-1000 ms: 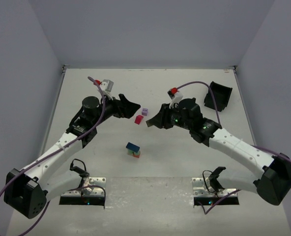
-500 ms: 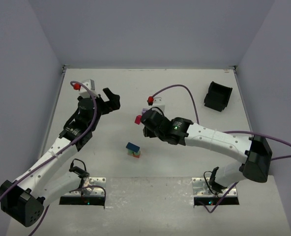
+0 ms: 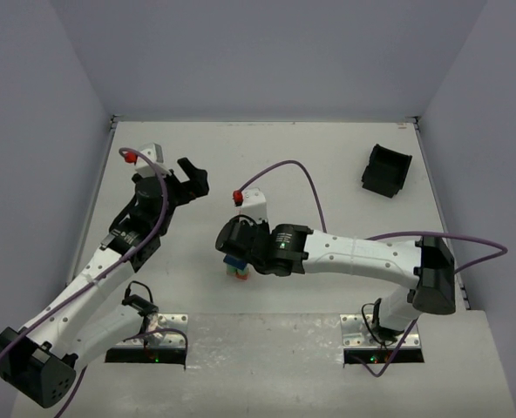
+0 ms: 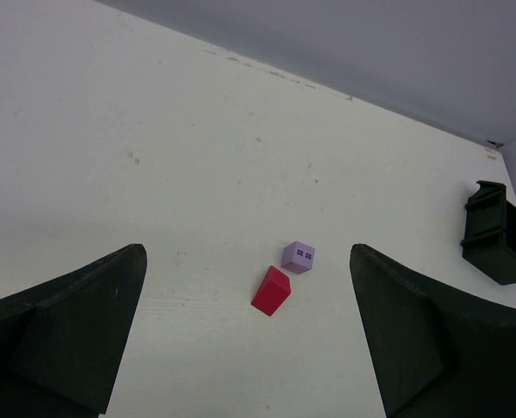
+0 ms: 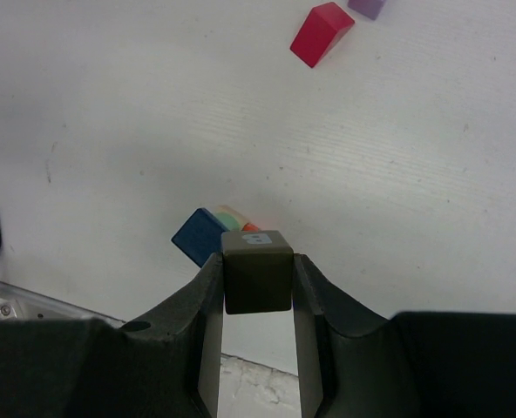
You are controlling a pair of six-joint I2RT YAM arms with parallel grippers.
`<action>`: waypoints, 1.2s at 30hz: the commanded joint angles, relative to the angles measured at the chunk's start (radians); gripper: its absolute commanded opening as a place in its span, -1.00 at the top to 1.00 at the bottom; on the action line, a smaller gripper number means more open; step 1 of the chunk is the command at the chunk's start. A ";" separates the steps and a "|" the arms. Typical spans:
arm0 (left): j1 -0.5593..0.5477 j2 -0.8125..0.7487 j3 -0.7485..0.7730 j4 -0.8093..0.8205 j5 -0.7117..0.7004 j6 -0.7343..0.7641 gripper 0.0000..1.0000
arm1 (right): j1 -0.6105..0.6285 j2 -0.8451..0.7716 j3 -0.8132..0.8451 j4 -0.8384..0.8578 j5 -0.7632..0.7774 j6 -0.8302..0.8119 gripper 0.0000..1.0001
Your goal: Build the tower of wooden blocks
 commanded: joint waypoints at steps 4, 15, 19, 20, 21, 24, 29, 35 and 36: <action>0.006 -0.035 -0.009 0.005 -0.017 -0.007 -1.00 | 0.046 0.030 0.046 -0.008 0.034 0.037 1.00; 0.006 -0.058 -0.017 -0.014 -0.038 -0.002 -1.00 | 0.060 0.139 0.159 -0.062 0.013 0.060 1.00; 0.006 -0.068 -0.020 -0.014 -0.040 -0.001 -1.00 | 0.059 0.173 0.182 -0.067 0.009 0.061 1.00; 0.006 -0.068 -0.020 -0.015 -0.040 -0.001 -1.00 | 0.059 0.186 0.196 -0.081 0.009 0.061 1.00; 0.006 -0.069 -0.020 -0.015 -0.040 -0.001 -1.00 | 0.059 0.198 0.211 -0.097 0.014 0.065 1.00; 0.006 -0.074 -0.022 -0.017 -0.038 -0.001 -1.00 | 0.061 0.222 0.235 -0.116 0.022 0.070 1.00; 0.006 -0.083 -0.025 -0.016 -0.037 0.002 -1.00 | 0.061 0.231 0.239 -0.119 0.023 0.063 0.95; 0.006 -0.085 -0.027 -0.015 -0.033 0.001 -1.00 | 0.059 0.248 0.258 -0.134 0.038 0.054 0.94; 0.006 -0.085 -0.027 -0.016 -0.032 0.002 -1.00 | 0.059 0.247 0.257 -0.139 0.042 0.055 0.93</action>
